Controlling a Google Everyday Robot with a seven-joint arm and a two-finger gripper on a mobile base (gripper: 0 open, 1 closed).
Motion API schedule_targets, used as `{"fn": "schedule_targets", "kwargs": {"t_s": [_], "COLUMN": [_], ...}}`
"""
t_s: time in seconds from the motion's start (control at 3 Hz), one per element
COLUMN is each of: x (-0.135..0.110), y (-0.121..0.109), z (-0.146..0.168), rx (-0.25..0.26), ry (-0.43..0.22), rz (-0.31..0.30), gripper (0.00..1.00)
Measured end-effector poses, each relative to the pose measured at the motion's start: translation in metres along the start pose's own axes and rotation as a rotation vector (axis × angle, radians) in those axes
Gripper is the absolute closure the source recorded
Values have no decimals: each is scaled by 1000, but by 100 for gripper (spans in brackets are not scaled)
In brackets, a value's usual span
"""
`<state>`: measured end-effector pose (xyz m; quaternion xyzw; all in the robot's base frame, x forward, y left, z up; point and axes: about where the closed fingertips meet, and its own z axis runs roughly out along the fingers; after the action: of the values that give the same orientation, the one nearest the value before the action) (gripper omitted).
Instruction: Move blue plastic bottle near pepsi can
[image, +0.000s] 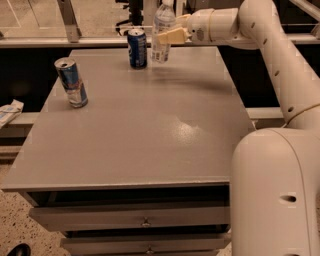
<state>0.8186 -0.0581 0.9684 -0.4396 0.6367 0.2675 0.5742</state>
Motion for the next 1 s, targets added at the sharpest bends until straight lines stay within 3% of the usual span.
{"fn": "schedule_targets", "kwargs": {"t_s": [0.33,0.67,1.0], "x": [15,24,29], "y": [-1,-1,-1], "z": [19,31,36], "rx": [-14,-24,-29], "ry": [20,42,63], "rz": [41,60,64], "gripper": [77,46,24]}}
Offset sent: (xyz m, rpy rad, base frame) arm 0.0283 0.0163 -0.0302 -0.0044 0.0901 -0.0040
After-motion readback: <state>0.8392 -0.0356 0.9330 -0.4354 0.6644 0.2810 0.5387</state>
